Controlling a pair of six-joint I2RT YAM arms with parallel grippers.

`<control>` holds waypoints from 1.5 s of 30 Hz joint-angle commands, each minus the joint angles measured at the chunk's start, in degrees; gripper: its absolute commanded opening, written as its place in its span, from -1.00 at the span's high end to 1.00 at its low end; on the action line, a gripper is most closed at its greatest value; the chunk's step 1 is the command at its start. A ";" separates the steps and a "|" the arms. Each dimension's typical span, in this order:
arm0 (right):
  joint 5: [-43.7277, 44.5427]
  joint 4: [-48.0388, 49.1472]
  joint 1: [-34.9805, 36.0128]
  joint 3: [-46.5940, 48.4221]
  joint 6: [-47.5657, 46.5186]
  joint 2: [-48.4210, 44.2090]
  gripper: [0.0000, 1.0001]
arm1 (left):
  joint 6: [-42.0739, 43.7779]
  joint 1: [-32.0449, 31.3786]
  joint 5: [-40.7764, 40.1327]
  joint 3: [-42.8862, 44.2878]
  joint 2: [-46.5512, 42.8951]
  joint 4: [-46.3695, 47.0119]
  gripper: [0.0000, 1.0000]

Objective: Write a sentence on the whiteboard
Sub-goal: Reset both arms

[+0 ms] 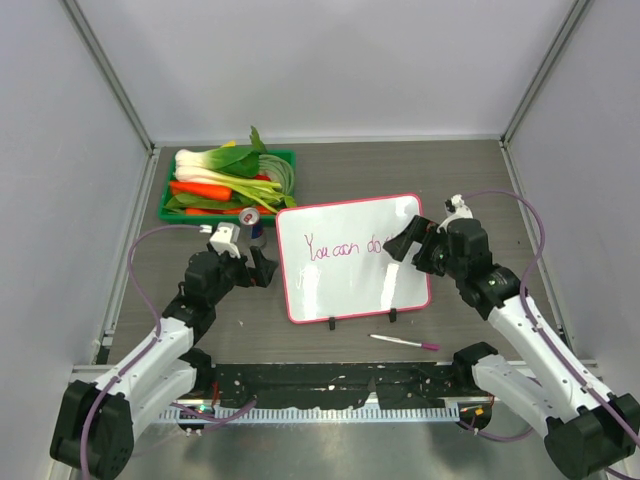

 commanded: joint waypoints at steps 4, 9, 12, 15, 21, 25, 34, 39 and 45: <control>4.35 -0.06 -0.19 2.31 -2.05 -1.95 -0.99 | -0.30 0.28 -1.68 0.07 -0.04 2.61 -0.99; 4.96 -0.24 -0.19 1.69 -2.31 -3.36 -0.99 | -0.74 0.28 -3.26 0.25 0.22 2.26 -0.99; 5.93 -1.03 -0.19 2.04 -2.31 -3.71 -0.99 | -1.09 0.20 -4.32 0.69 0.48 1.82 -0.99; 6.46 -1.12 -0.19 1.87 -2.31 -4.06 -0.99 | -2.23 0.11 -5.81 1.30 0.66 0.59 -0.99; 8.63 -1.12 -0.19 1.78 -2.84 -4.06 -0.99 | -3.90 0.20 -6.96 2.18 1.10 -0.55 -0.99; 10.41 -1.12 -0.19 2.39 -3.81 -3.45 -0.99 | -4.08 0.20 -7.13 2.45 0.75 -1.08 -0.99; 12.61 0.55 -0.19 1.78 -5.65 -3.54 -0.99 | -3.55 0.28 -12.49 3.15 -3.38 -4.59 -0.99; 12.61 2.83 -0.10 1.25 -6.71 -3.01 -0.99 | -5.39 0.20 -15.13 5.08 -8.82 -9.16 -0.99; 14.71 7.58 -0.19 -1.29 -7.68 -3.18 -0.99 | -7.24 0.28 -16.27 5.17 -15.24 -10.22 -0.99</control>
